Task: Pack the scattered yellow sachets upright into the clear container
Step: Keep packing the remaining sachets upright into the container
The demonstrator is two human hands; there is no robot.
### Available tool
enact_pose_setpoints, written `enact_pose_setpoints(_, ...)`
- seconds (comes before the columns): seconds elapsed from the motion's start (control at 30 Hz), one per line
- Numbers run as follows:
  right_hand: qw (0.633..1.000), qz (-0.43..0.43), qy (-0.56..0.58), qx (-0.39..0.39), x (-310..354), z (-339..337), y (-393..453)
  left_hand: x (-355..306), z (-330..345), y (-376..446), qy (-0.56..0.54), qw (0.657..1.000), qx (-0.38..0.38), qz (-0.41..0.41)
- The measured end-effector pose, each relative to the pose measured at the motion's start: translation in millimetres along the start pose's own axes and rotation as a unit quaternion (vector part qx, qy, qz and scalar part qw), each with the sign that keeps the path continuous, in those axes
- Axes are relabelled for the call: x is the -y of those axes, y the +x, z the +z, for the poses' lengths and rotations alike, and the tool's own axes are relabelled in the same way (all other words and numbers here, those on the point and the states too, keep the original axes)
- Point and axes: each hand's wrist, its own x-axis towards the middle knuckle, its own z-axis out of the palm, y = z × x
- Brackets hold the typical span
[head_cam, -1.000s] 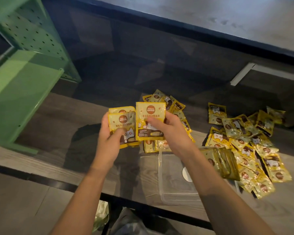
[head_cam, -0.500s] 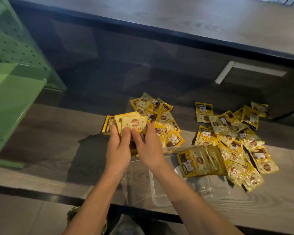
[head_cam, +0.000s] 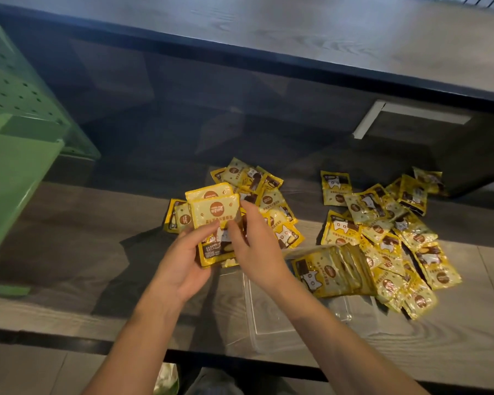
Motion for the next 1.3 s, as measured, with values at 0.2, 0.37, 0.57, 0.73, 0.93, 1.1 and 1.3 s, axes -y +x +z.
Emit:
enact_pose_setpoints(0.2, 0.984, 0.119, 0.128, 0.047, -19.0, -31.5, 20.1, -4.4, -2.4, 6.6, -0.003, 0.999, 0.036, -0.028)
enact_pose_setpoints(0.37, 0.945, 0.056, -0.287, 0.148, -59.3, -55.4, 66.7, -13.3, -8.8, 10.9, 0.051, 0.998, -0.001, -0.021)
enact_pose_setpoints(0.57, 0.856, -0.106, -0.461, 0.206, -65.1, -41.6, 81.8, -12.6, -11.3, 9.4, 0.056, 0.998, -0.034, -0.007)
enact_pose_setpoints(0.73, 0.844, -0.097, -0.478, 0.222, -57.1, -40.2, 88.1, -10.0, -10.1, 14.4, 0.065, 0.996, -0.065, 0.005)
enact_pose_setpoints(0.93, 0.985, -0.006, -0.156, 0.067, -38.7, -69.1, 83.6, -6.7, -6.9, 21.1, 0.066, 0.992, -0.105, 0.03)
enact_pose_setpoints(1.1, 0.966, 0.163, 0.194, -0.04, -21.7, -73.4, 52.4, -6.0, 4.8, 27.0, 0.073, 0.987, -0.132, 0.056)
enact_pose_setpoints(1.3, 0.91, 0.196, 0.358, -0.071, -20.1, -66.2, 23.8, -7.2, 22.7, 33.1, 0.063, 0.984, -0.142, 0.082)
